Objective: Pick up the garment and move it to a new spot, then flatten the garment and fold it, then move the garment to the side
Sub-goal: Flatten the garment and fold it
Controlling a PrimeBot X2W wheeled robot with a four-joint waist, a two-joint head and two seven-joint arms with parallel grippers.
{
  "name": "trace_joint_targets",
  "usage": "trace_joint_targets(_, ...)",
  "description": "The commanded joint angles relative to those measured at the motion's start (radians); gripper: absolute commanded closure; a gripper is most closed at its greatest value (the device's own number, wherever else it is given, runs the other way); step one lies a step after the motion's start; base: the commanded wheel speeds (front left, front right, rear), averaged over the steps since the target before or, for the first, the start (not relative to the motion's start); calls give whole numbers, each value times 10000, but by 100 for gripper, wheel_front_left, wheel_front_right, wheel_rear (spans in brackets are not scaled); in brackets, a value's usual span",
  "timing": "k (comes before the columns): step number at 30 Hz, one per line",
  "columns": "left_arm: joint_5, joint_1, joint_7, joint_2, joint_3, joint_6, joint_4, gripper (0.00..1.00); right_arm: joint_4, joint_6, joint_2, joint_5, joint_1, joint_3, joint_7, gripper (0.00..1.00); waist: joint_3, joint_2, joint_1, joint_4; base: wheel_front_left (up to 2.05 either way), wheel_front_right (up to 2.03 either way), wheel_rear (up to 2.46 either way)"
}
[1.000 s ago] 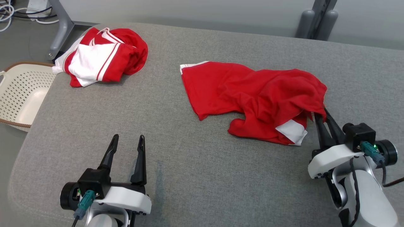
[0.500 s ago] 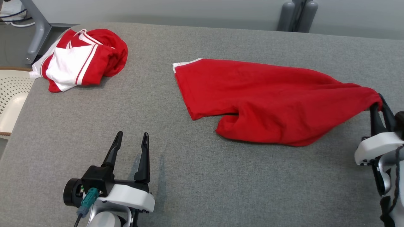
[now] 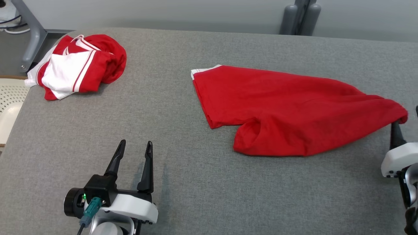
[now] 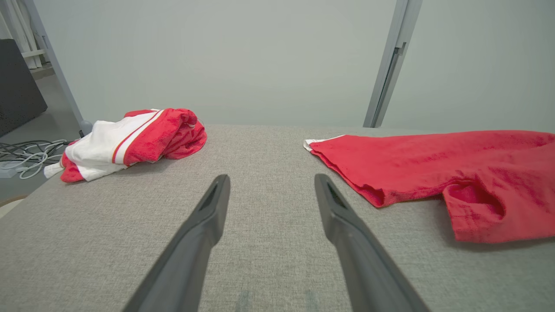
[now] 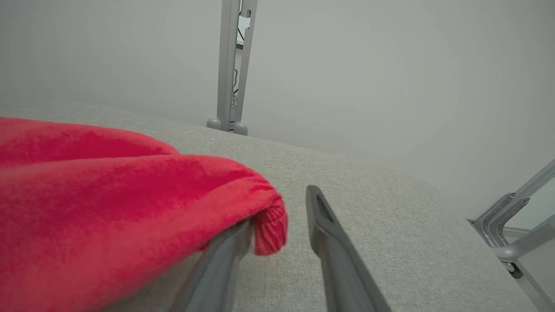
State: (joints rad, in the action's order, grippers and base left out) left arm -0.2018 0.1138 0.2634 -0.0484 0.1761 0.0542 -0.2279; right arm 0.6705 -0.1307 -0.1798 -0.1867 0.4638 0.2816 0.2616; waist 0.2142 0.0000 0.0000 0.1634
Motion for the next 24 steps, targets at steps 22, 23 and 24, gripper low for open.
trace_joint_targets(22, 230, -203, 20, -38, -51, -203, -107, 0, -2769, -1, -31, 1012, -2358, -2677, 52, 0, -605, 0, 0, -1011, 0, 0, 0)
trace_joint_targets(23, 225, -179, 20, -40, -36, -195, -102, 0, -2829, -1, -92, 1116, -2363, -3138, 53, 0, -593, 0, 0, -986, 0, 0, 0)
trace_joint_targets(24, 217, -150, 20, -40, -26, -194, -90, 0, -2825, 0, -155, 1229, -2346, -3570, 53, 0, -575, 0, 0, -946, 0, 0, 0)
